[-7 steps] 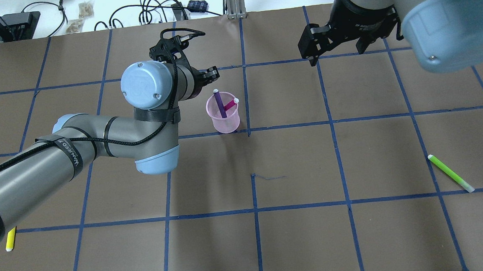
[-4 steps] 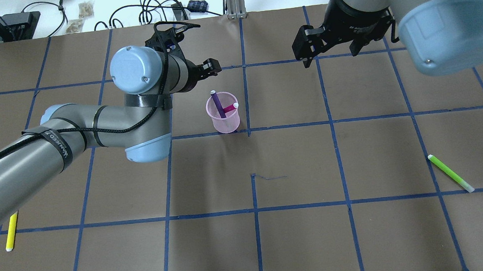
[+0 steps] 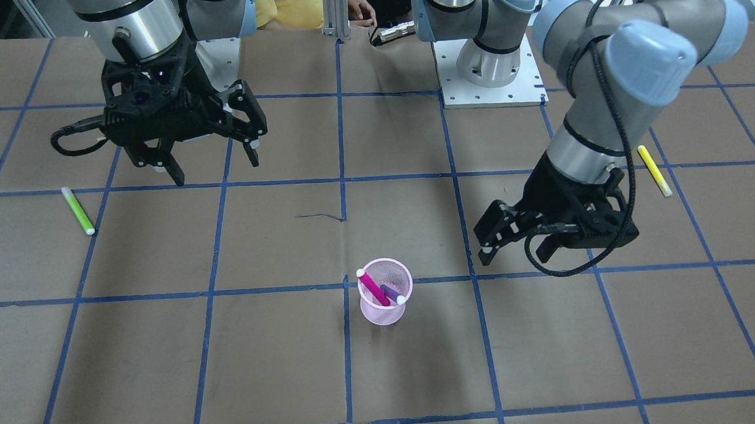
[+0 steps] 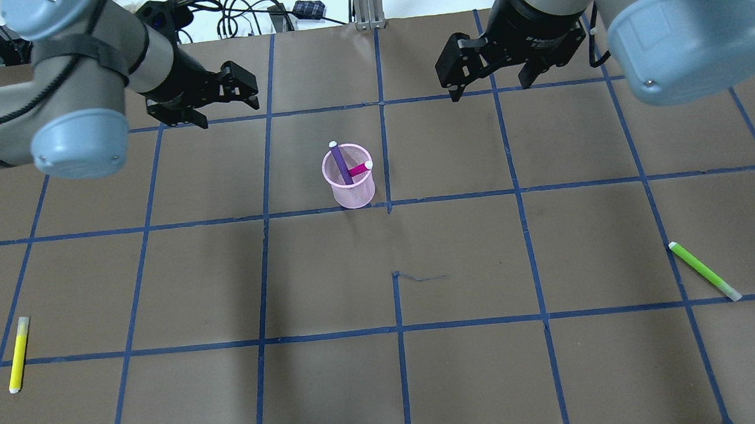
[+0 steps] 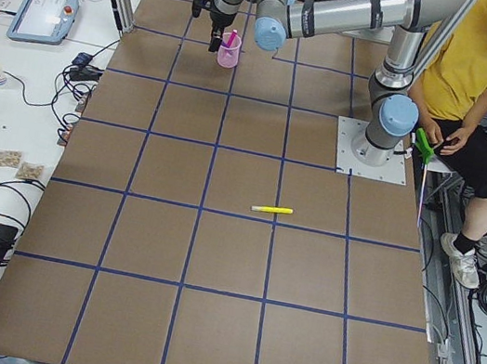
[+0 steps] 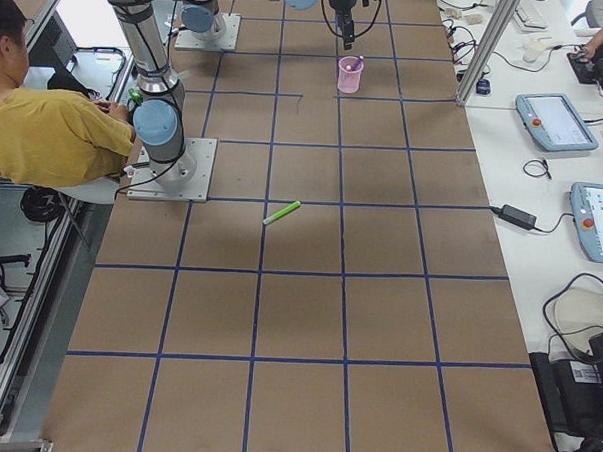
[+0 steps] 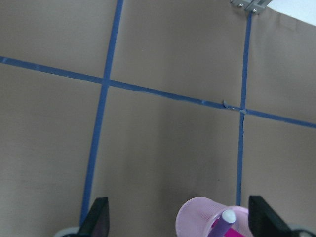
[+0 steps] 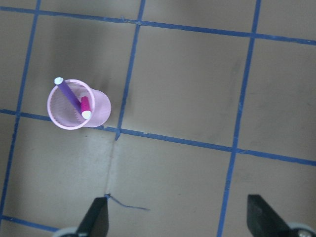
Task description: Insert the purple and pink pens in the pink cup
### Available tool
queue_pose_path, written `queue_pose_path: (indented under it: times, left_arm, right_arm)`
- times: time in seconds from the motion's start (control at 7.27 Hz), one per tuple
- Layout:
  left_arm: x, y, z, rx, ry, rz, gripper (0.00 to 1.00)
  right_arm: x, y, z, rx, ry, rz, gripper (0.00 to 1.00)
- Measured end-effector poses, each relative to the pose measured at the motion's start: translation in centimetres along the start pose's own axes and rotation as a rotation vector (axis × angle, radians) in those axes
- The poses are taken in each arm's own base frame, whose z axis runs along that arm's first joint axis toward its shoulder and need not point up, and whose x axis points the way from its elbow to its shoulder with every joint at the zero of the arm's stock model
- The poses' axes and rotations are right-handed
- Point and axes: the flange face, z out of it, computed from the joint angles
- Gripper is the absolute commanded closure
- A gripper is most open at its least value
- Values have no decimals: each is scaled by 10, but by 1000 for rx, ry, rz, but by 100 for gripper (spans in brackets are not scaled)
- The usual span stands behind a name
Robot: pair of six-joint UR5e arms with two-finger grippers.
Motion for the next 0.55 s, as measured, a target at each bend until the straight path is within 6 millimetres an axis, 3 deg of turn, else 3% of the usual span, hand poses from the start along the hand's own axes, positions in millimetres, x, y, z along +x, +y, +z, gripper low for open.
queue_pose_path:
  times: [0.28, 0.55]
  left_arm:
    - [-7, 28, -56, -140, -119, 78, 0]
    - [17, 44, -82, -167, -151, 158, 0]
  right_arm:
    - [33, 0, -14, -39, 62, 112, 0]
    - [39, 13, -26, -112, 78, 201, 0]
